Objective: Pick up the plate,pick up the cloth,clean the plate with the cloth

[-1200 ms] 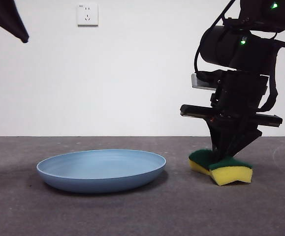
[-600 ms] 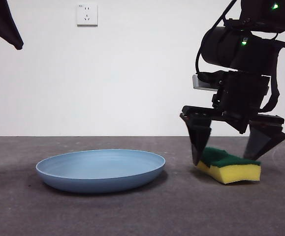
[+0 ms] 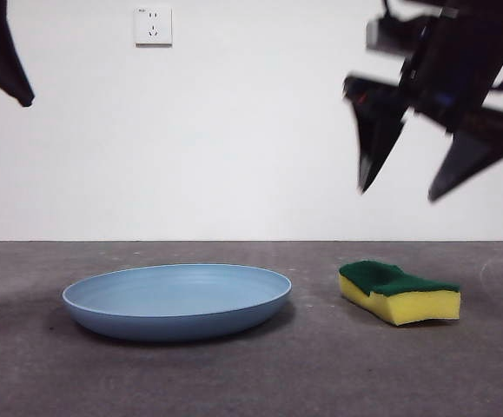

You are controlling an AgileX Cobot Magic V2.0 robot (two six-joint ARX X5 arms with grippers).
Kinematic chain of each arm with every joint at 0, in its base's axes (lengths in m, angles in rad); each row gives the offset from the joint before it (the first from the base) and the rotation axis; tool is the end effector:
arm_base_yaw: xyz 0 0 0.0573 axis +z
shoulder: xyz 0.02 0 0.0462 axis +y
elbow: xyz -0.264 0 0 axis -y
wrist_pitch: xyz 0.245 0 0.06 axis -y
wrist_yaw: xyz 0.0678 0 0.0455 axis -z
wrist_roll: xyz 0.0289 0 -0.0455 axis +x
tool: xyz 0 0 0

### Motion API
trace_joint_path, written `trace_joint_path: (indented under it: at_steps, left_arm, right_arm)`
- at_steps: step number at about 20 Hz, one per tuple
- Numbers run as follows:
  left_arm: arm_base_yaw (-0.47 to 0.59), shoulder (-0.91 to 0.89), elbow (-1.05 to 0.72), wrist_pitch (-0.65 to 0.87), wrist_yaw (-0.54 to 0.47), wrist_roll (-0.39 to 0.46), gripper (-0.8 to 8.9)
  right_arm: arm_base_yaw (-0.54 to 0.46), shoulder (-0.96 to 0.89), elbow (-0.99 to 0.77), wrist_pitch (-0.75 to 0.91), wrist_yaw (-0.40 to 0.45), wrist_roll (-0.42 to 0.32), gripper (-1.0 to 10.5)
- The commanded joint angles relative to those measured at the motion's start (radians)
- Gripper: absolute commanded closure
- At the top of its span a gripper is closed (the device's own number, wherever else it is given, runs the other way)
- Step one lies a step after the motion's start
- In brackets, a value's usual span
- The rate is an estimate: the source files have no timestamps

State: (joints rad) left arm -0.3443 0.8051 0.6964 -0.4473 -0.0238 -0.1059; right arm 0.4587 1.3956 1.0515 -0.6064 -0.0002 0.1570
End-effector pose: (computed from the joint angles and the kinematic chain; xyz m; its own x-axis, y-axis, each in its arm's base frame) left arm 0.1595 -0.0565 0.2759 0.8073 -0.2642 -0.5276 0.2641 0.9614 -0.0773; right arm 0.2520 0.1245 0.2586 0.5211 0.2576 -0.8137 -0.3234 0.9419 0.0910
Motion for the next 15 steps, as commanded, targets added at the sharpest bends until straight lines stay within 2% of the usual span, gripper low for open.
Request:
trace_joint_path:
  at_steps: [1,8,11,15]
  left_arm:
    - [-0.003,0.002,-0.009,0.003,0.0,0.002,8.21]
    - [-0.003,-0.01,-0.014,0.035,0.003,0.006,8.22]
    - [-0.003,-0.08,-0.074,0.092,0.003,0.004,8.22]
    - [-0.003,-0.238,-0.23,0.158,-0.001,-0.009,8.22]
  right_arm:
    - [0.004,-0.068,-0.009,-0.012,-0.002,-0.016,9.6]
    - [0.093,-0.266,-0.033,-0.002,0.006,-0.045,9.6]
    - [0.135,-0.351,-0.132,0.098,0.011,-0.033,9.6]
    - [0.173,-0.466,-0.313,0.245,0.088,0.008,9.6]
